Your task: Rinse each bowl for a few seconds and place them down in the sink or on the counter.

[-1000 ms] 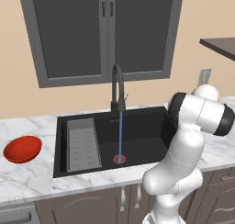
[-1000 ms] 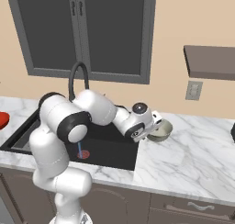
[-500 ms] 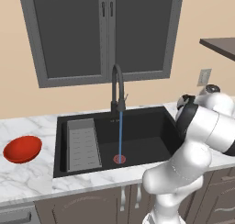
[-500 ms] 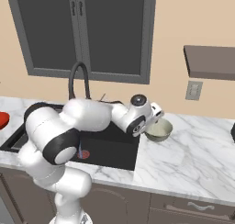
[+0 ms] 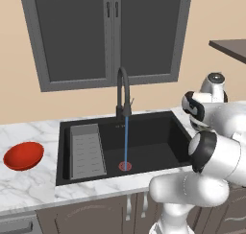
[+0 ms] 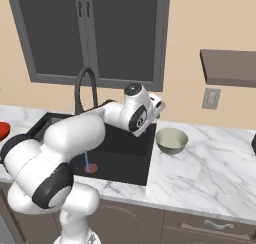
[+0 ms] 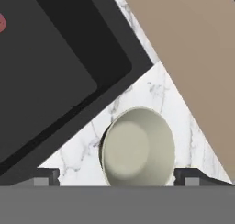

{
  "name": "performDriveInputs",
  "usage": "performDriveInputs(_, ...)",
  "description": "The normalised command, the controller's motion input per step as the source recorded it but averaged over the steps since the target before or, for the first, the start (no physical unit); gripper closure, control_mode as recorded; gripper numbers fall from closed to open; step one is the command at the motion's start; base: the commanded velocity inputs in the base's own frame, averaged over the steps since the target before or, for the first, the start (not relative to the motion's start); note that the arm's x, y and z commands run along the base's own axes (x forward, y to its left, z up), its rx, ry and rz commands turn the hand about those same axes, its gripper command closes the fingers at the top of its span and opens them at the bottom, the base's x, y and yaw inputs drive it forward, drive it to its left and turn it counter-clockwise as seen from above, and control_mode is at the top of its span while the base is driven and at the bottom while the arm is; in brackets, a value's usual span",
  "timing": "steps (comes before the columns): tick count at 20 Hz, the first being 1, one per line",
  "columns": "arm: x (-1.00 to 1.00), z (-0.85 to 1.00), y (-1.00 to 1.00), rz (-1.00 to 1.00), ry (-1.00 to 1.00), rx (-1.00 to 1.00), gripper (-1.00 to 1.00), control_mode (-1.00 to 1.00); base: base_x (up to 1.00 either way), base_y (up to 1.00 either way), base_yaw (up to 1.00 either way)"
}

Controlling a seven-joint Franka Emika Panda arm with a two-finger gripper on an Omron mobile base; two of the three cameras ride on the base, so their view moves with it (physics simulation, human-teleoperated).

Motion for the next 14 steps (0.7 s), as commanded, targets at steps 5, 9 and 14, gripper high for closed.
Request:
performDriveInputs(5,0.00,0.68,0.38,0.17,0.13,-0.07,-1.00,-1.00,0.00,0.00,0.00)
performDriveInputs(9,0.02,0.67,0.25,0.20,0.18,-0.01,-1.00,-1.00,0.00,0.00,0.00)
performDriveInputs(14,0.03,0.69,0.15,0.18,0.21,0.00,-1.00,-1.00,0.00,0.00,0.00)
